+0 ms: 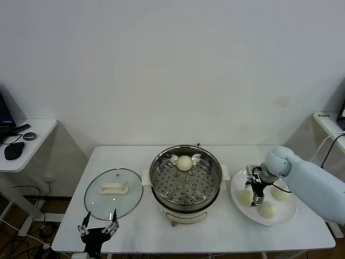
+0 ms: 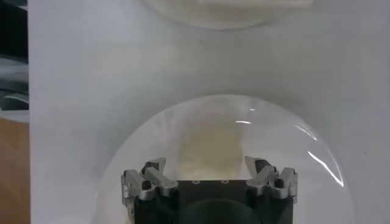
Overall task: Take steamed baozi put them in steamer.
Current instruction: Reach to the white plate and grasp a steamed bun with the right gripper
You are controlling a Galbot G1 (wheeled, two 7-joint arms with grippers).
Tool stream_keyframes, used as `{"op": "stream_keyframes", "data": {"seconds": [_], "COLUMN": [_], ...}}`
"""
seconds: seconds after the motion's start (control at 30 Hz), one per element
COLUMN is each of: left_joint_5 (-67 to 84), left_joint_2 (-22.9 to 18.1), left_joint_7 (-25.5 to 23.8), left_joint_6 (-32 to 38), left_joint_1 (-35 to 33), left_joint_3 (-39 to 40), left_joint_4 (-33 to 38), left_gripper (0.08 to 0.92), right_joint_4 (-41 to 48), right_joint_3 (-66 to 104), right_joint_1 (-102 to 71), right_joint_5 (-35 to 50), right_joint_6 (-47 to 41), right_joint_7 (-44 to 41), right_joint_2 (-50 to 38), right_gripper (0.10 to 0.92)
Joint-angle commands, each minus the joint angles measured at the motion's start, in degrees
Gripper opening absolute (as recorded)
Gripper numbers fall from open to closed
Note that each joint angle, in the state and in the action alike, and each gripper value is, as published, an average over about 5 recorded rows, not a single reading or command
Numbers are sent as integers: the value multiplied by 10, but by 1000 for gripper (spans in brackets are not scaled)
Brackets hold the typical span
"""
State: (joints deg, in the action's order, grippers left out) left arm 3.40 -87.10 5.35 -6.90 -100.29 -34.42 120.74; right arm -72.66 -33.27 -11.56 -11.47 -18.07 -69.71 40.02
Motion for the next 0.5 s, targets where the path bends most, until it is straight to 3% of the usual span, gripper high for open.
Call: {"op": "stream_keyframes", "data": {"seconds": [0.03, 0.37, 0.5], "left_joint_5": [0, -1, -1], "left_joint_2": [0, 0, -1], "left_joint_7": [0, 0, 0], "left_joint_6": [1, 2, 2], "left_joint_1": [-1, -2, -1], "left_joint_3": [1, 0, 1], "left_joint_4": [0, -1, -1], "left_gripper": [823, 823, 823], "right_joint_4": [2, 4, 4], "right_joint_3": [3, 12, 14], "right_joint_1": [-9, -19, -20], "right_joint_5": [-7, -6, -4], "right_joint_6": [-1, -5, -5], "right_joint_7": [13, 17, 17], "right_joint_2": [4, 3, 1], "right_gripper": [823, 822, 758]}}
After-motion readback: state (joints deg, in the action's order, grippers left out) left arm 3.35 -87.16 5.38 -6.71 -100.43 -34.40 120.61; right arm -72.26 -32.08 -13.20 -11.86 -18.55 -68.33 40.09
